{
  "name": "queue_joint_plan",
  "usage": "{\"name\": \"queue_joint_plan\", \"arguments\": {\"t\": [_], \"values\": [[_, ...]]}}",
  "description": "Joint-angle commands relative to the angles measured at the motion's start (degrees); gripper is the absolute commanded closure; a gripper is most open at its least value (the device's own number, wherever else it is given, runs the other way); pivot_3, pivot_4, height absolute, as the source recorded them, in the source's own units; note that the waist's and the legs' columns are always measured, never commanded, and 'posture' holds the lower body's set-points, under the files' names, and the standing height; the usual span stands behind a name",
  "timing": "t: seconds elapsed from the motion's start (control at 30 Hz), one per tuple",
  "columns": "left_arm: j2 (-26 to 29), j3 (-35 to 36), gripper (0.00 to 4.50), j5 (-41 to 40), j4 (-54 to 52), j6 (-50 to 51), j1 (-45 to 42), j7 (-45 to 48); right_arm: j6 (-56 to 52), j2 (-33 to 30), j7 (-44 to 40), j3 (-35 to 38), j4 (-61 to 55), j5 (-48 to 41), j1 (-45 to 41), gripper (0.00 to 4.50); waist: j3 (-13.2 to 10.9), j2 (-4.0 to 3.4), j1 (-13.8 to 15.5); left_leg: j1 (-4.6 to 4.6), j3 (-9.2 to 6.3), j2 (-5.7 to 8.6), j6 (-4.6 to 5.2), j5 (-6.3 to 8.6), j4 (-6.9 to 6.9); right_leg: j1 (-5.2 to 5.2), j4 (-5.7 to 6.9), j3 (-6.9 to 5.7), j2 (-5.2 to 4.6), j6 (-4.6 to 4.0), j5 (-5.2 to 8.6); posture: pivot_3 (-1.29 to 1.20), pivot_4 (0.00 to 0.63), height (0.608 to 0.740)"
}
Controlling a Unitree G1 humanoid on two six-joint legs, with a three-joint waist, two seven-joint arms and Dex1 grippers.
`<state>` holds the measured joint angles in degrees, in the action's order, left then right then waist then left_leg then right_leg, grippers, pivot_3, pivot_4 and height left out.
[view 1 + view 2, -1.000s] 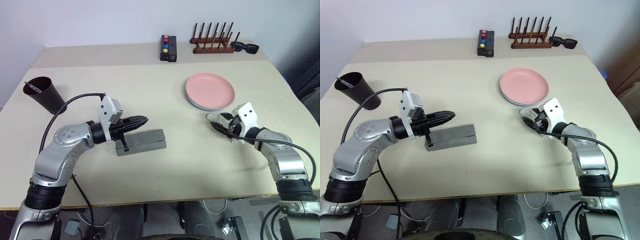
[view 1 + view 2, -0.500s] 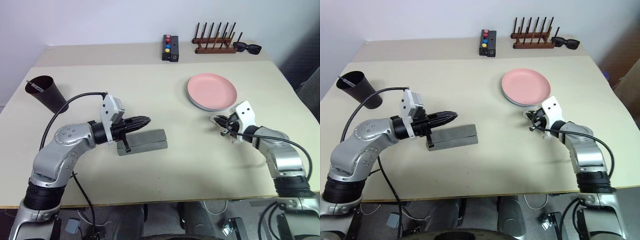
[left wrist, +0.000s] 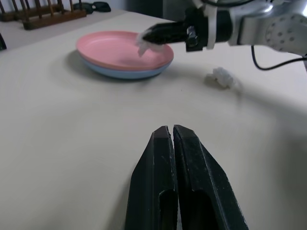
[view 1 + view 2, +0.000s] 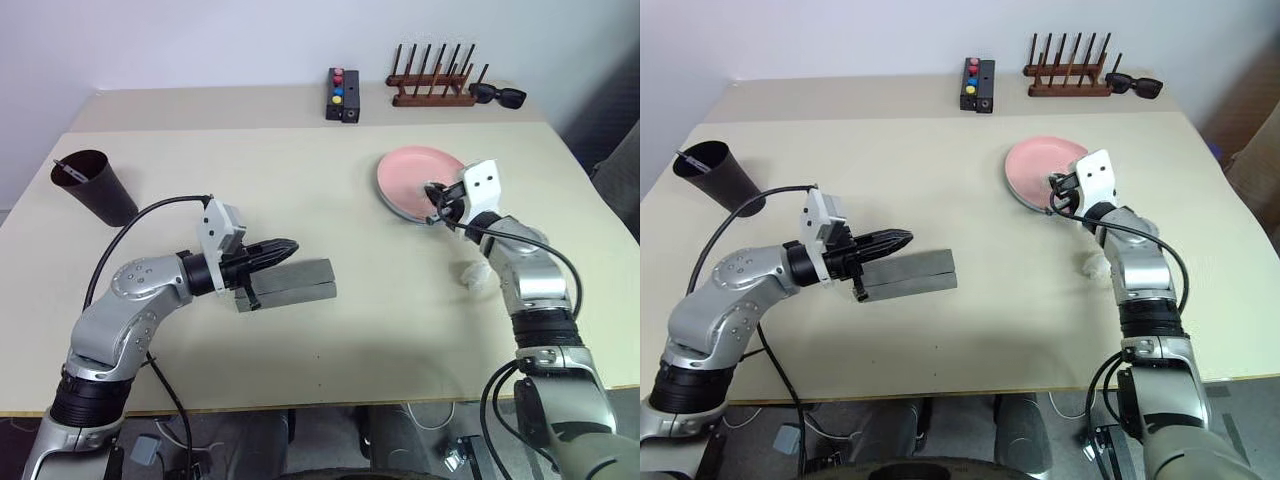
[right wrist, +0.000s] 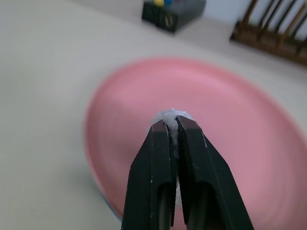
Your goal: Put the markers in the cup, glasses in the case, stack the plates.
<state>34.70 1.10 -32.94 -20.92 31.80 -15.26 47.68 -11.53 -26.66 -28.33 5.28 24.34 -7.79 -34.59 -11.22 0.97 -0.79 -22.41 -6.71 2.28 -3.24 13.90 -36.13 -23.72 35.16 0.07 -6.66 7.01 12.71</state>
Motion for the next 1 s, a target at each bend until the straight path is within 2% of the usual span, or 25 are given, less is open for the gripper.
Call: {"name": "queue_joint_plan", "arguments": {"t": [0.03,0.17,0.23,0.33,0.43,0.53,0.7,0.97,1.0], "values": [[0.04,1.13,4.44,0.23,-1.61,-1.97,1.31,0.14,3.75,0.09,1.11,1.48,2.54,0.06,-3.31,3.45,-0.01,-0.01,-0.22,0.0,0.0,0.0,0.0,0.0,0.0,0.0,0.0,0.0,0.0,0.0,0.0,0.0,0.15,0.734],[-0.05,1.08,4.44,-0.01,-2.07,-2.38,2.22,-0.15,5.39,-1.28,1.27,2.56,0.04,-0.22,-2.15,1.53,-0.01,-0.02,-0.36,0.09,0.0,-0.05,0.0,0.0,0.01,-0.01,0.1,0.0,0.06,-0.01,0.0,0.0,0.15,0.734],[-0.15,0.93,4.44,-0.23,-2.13,-2.3,2.28,-0.25,5.29,-2.37,0.13,3.39,-2.2,-1.12,-0.77,1.53,-0.01,-0.02,-0.34,0.09,0.0,-0.05,0.0,0.0,0.0,-0.01,0.1,0.0,0.06,-0.01,0.0,0.0,0.15,0.734],[-0.47,0.17,4.44,-0.94,-2.98,-1.21,1.73,-0.54,0.95,-6.5,-6.57,7.74,-11.91,-8.02,5.74,1.53,-0.02,-0.03,0.51,0.02,-0.05,-0.04,0.0,0.0,0.01,0.01,0.06,-0.02,0.05,0.02,0.02,0.0,0.15,0.734],[-0.64,-0.92,4.44,-1.38,-2.7,-0.79,0.5,0.69,-5.33,-12.35,-15.08,10.14,-22.4,-13.84,16.56,1.53,-0.02,-0.03,0.55,0.0,-0.03,0.0,0.04,0.02,-0.01,0.05,-0.02,-0.02,0.0,0.05,0.03,0.0,0.15,0.734],[-0.48,-1.74,4.44,-1.43,-2.01,-0.68,-0.33,2.33,-8.76,-15.75,-18.12,11.19,-27.92,-15.79,24.32,1.53,-0.01,-0.05,-0.03,0.09,-0.03,-0.01,0.05,0.03,-0.01,0.16,-0.02,-0.03,0.0,0.04,0.07,0.0,0.15,0.734],[0.26,-3.39,4.44,-1.29,-0.99,-1.26,-1.8,6.87,-14.47,-16.78,-17.13,11.74,-32.08,-16.1,32.3,1.53,0.0,-0.07,-0.41,0.28,0.08,-0.1,0.05,0.03,-0.06,0.21,0.08,-0.01,0.03,-0.17,0.14,0.0,0.15,0.734],[0.1,-3.26,4.44,-0.97,-0.3,-1.5,-1.95,8.8,-18.04,-15.76,-12.1,8.66,-31.31,-12.28,31.8,1.53,0.0,-0.07,0.15,0.16,0.08,-0.1,0.05,0.03,-0.08,0.18,0.01,-0.01,0.03,-0.22,0.12,0.0,0.15,0.734],[0.1,-3.12,4.44,-0.95,-0.33,-1.58,-1.73,8.85,-18.57,-15.77,-11.89,8.5,-31.06,-12.26,31.54,2.05,0.0,-0.07,0.15,0.15,0.08,-0.1,0.05,0.03,-0.08,0.18,0.01,-0.01,0.02,-0.21,0.11,0.0,0.15,0.734]]}}
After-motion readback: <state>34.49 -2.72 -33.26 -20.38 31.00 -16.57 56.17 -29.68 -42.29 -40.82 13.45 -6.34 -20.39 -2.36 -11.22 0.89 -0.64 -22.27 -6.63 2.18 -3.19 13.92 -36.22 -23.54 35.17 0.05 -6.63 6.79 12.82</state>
